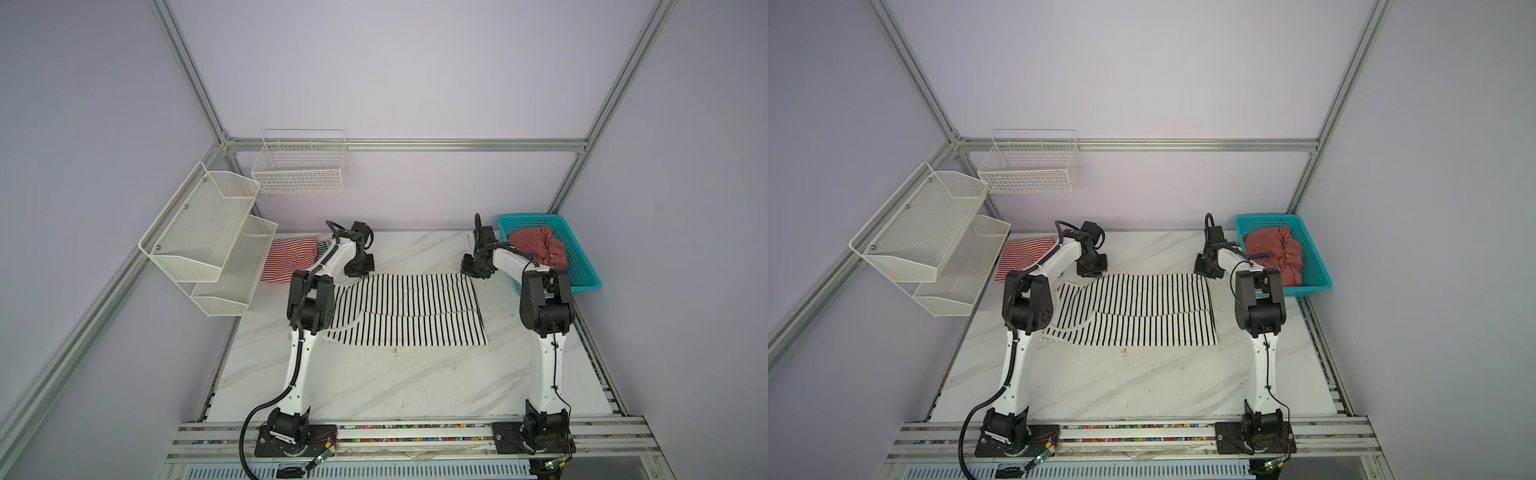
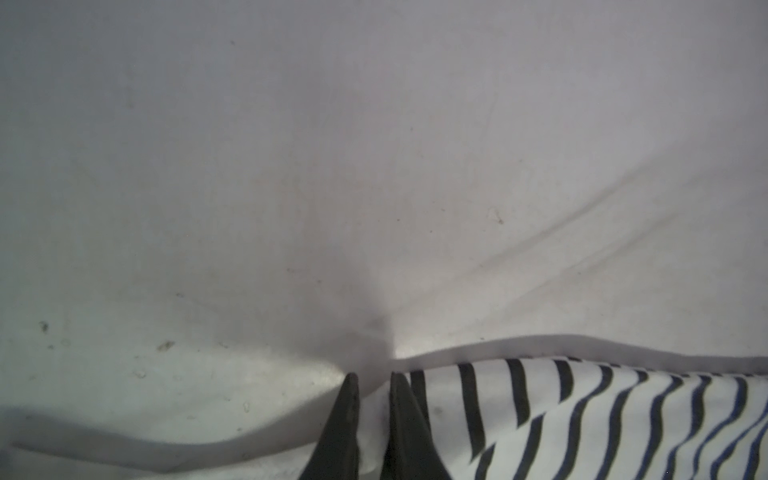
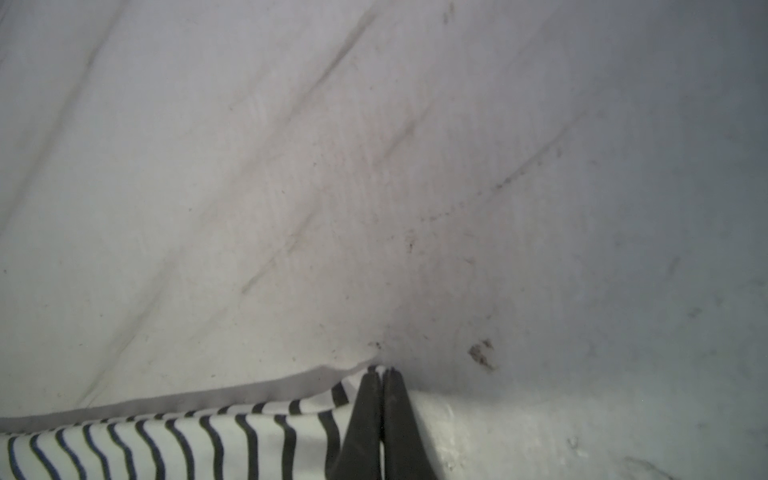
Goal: Fold and stack the tank tops
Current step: 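Pinch the tank top's far edge corners with both grippers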
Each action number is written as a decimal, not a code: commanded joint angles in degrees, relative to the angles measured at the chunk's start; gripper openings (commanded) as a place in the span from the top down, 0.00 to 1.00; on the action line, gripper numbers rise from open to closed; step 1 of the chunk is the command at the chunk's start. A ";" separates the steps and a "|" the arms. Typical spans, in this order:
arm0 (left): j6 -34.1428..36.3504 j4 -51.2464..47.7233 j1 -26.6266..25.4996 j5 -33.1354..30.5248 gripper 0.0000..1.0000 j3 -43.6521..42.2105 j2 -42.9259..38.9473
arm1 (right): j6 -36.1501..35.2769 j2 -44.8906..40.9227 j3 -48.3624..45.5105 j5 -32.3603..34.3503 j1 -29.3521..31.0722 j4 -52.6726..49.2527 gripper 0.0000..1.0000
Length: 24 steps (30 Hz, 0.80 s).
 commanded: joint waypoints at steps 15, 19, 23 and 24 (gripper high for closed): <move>0.83 0.65 0.29 0.08 1.00 0.18 -5.80 | -2.14 -7.99 -3.69 2.17 -0.29 0.94 1.00; 1.11 1.00 0.27 -0.18 1.00 -2.65 -7.69 | -2.23 -10.15 -6.88 2.19 -0.33 1.76 1.00; 1.17 1.86 0.20 -0.53 1.00 -6.13 -10.12 | -2.23 -12.77 -11.03 2.05 -0.31 3.05 1.00; 1.33 2.10 0.20 -0.66 1.00 -6.98 -10.62 | -2.23 -13.52 -11.94 1.99 -0.28 3.35 1.00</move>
